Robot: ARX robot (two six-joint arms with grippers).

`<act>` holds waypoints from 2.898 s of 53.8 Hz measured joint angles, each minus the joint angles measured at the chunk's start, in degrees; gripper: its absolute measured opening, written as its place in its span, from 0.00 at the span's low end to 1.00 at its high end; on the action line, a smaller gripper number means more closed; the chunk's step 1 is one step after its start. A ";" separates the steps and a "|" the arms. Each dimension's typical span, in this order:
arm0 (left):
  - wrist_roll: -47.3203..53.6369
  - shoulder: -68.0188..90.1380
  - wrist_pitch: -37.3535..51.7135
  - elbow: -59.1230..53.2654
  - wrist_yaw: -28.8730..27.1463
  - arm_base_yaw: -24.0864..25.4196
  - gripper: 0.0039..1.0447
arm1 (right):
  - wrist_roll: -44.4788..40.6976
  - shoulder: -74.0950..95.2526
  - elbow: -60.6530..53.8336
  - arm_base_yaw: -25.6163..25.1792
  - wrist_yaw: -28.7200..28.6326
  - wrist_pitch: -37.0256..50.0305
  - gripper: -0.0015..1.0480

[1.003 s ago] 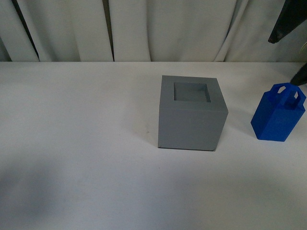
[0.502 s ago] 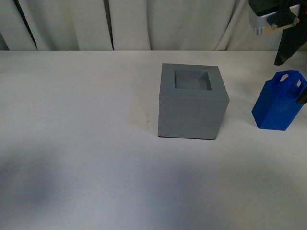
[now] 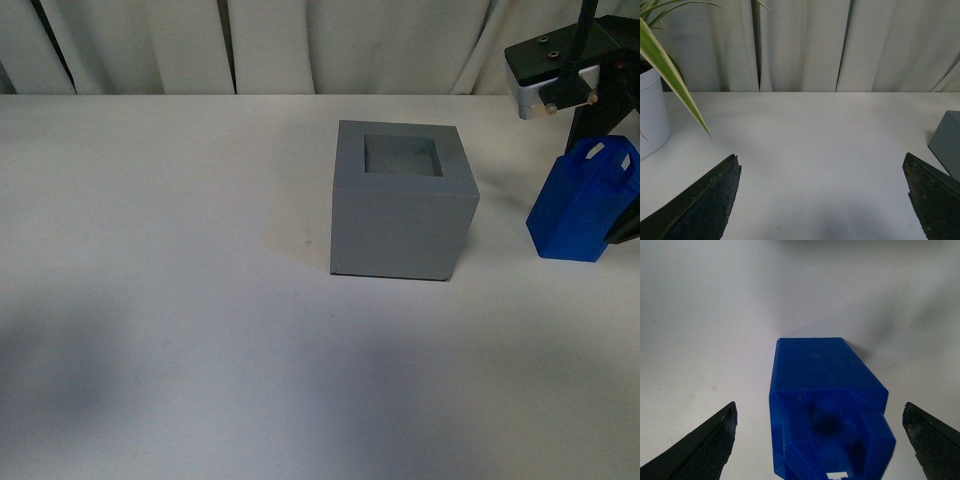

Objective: Insert blue part into gray base

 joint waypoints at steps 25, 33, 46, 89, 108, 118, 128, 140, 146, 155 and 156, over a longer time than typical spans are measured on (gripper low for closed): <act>0.00 0.00 0.00 0.00 0.00 0.00 0.94 | -0.04 0.55 -1.44 -0.22 -0.55 2.43 0.52; -0.02 0.00 0.00 0.00 0.00 0.00 0.94 | 0.33 0.55 1.57 0.07 -2.56 -1.18 0.46; 0.00 0.00 0.00 0.00 0.00 0.00 0.94 | 2.19 0.09 13.42 3.67 -7.06 -9.84 0.46; -0.02 0.00 0.00 0.00 0.00 0.00 0.94 | 9.77 -0.37 17.38 14.93 -6.43 -9.64 0.46; -0.02 0.00 0.00 0.00 0.00 0.00 0.94 | 11.28 -0.17 14.08 16.09 -5.22 -7.08 0.46; 0.00 0.00 0.00 0.00 0.00 0.00 0.94 | 11.69 -0.17 13.81 16.09 -5.18 -6.71 0.46; -0.02 0.00 0.00 0.00 0.00 0.00 0.94 | 11.78 -0.17 13.75 16.09 -4.72 -6.69 0.46; 0.00 0.00 0.00 0.00 0.00 0.00 0.94 | 11.78 -0.20 13.53 15.98 -4.59 -6.40 0.46; 0.00 0.00 0.00 0.00 0.00 0.00 0.94 | 11.78 -0.22 13.53 15.87 -4.74 -6.47 0.46; 0.00 0.00 0.00 0.00 0.00 0.00 0.94 | 11.76 -0.22 13.53 15.54 -4.83 -6.62 0.46; 0.00 0.00 0.00 0.00 0.00 0.00 0.94 | 11.74 -0.22 13.53 15.50 -4.83 -6.64 0.46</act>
